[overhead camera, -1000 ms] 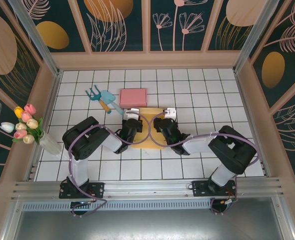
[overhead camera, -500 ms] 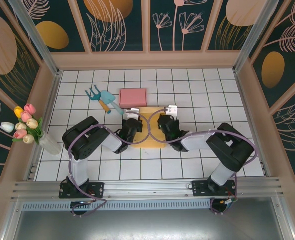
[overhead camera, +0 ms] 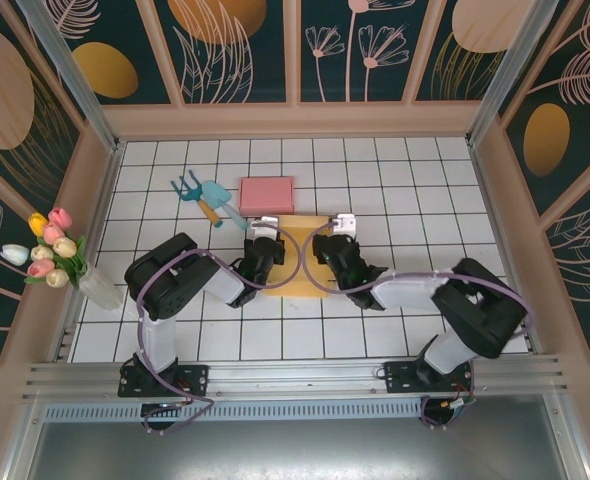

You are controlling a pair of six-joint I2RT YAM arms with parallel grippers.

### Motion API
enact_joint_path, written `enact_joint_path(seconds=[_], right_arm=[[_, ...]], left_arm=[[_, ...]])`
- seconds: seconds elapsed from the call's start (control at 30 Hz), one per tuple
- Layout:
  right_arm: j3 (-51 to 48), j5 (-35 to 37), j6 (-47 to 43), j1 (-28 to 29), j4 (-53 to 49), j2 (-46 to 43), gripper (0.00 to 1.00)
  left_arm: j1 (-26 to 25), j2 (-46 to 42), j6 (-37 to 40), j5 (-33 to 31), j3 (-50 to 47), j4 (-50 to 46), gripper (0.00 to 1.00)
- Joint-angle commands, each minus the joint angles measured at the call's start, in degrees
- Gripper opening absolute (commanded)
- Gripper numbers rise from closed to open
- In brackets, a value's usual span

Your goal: Fold the paper box

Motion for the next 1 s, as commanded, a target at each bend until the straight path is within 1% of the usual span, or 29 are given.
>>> enact_joint_path(seconds=[0.0,0.07,0.2,0.27,0.37,0.43,0.47,0.53,0.67,0.73,0.83,0.93,0.97], right_arm=[[-0.6,-2.0,0.8,1.1,-5.9,-8.2,0.54],[-0.1,-2.0,0.7,1.1,-11.0,-13.4,0.56],[2.1,-1.4,-1.0,0.8,-20.8,-24.7,0.58],[3.9,-0.8,-1.9,0.2,-25.1,-28.9,0.58],[6.0,-0.4,-2.7,-0.9,-29.4,-35.0,0.58],[6.2,-0.7,-3.0,-1.4,-30.6,-39.0,0.58],[6.1,-0.7,-3.0,-1.7,-31.0,-40.6,0.58],[5.1,-0.7,-3.0,-2.2,-31.4,-44.2,0.59],[0.8,-0.1,-3.5,-3.5,-29.5,-51.1,0.61],[-1.5,0.4,-3.5,-4.4,-28.6,-54.6,0.62],[-2.6,-0.9,-3.0,-5.8,-28.9,-58.8,0.62],[-3.0,-1.3,-3.3,-6.5,-29.4,-61.9,0.62],[-3.3,-1.1,-3.2,-6.6,-29.6,-62.5,0.64]], left_arm=[[0.9,2.4,0.4,-0.7,-1.2,-10.7,0.00],[0.9,1.7,1.2,0.4,-0.5,-11.7,0.00],[0.9,-2.7,2.4,3.2,-0.3,-11.6,0.00],[0.9,-4.8,2.5,5.2,1.5,-14.7,0.00],[0.9,-10.1,4.0,12.1,3.6,-19.1,0.00],[0.9,-14.2,6.4,17.5,6.1,-24.8,0.00],[0.7,-16.2,7.5,18.2,7.4,-28.1,0.00],[0.5,-19.3,10.5,18.1,10.9,-35.6,0.00],[0.1,-23.7,17.2,16.9,15.4,-47.1,0.00],[-0.6,-24.8,22.9,16.3,18.4,-53.5,0.00],[-4.0,-25.0,32.3,12.8,23.0,-62.3,0.00],[-7.6,-22.9,39.1,12.0,27.5,-70.7,0.00],[-8.7,-21.4,40.7,10.4,29.2,-73.6,0.00]])
